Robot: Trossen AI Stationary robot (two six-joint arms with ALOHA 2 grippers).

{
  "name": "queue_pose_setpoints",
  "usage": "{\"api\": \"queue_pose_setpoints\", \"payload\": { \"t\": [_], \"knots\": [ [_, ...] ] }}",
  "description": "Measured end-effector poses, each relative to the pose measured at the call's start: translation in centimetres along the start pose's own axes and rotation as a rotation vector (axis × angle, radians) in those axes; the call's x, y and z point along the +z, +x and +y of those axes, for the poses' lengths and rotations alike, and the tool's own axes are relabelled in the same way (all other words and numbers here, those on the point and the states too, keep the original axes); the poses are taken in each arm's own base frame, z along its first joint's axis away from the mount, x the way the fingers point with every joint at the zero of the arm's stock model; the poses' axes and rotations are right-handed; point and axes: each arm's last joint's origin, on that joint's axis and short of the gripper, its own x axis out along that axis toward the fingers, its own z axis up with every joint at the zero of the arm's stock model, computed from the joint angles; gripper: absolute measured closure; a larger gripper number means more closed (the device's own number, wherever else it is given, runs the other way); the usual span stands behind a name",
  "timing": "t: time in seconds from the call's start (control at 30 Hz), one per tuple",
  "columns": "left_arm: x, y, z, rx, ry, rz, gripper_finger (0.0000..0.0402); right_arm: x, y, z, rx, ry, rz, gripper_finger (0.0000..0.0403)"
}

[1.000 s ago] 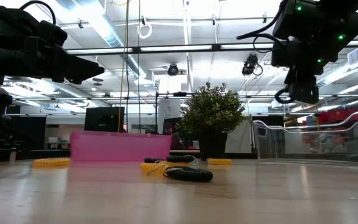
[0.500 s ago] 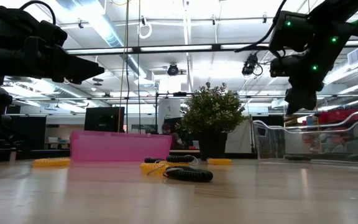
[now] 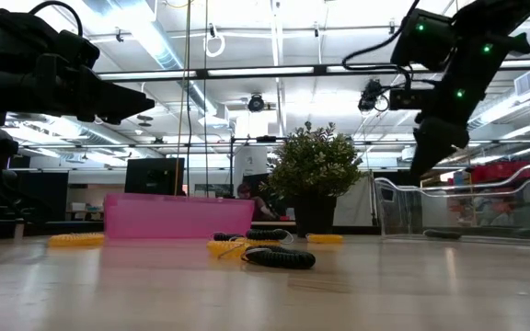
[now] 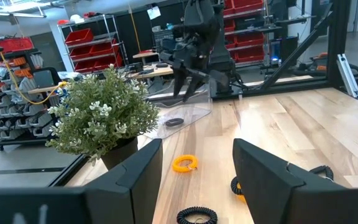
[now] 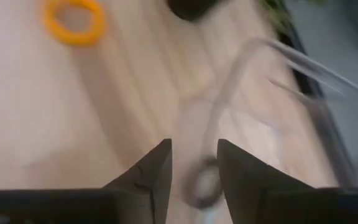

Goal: Sort spring keychains
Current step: Put the black spring keychain into the transparent bin

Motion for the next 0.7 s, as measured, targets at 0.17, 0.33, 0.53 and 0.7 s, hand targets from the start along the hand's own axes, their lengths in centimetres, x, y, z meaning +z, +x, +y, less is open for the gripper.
{"api": "queue_pose_setpoints", "payload": {
  "t": [0.17,0.33,0.53,0.7],
  "knots": [
    [0.0,0.0,0.0,0.0,0.0,0.0,0.0202,1.2,-0.4,1.1,0.132,-0.091,-0.129,0.027],
    [0.0,0.0,0.0,0.0,0.0,0.0,0.0202,2.3,-1.4,2.8,0.257,-0.202,-0.293,0.027],
    [0.0,0.0,0.0,0.0,0.0,0.0,0.0202,3.4,-3.2,5.1,0.365,-0.296,-0.489,0.027],
    [0.0,0.0,0.0,0.0,0.0,0.0,0.0202,4.0,-4.7,7.0,0.408,-0.367,-0.654,0.027]
  ]
}}
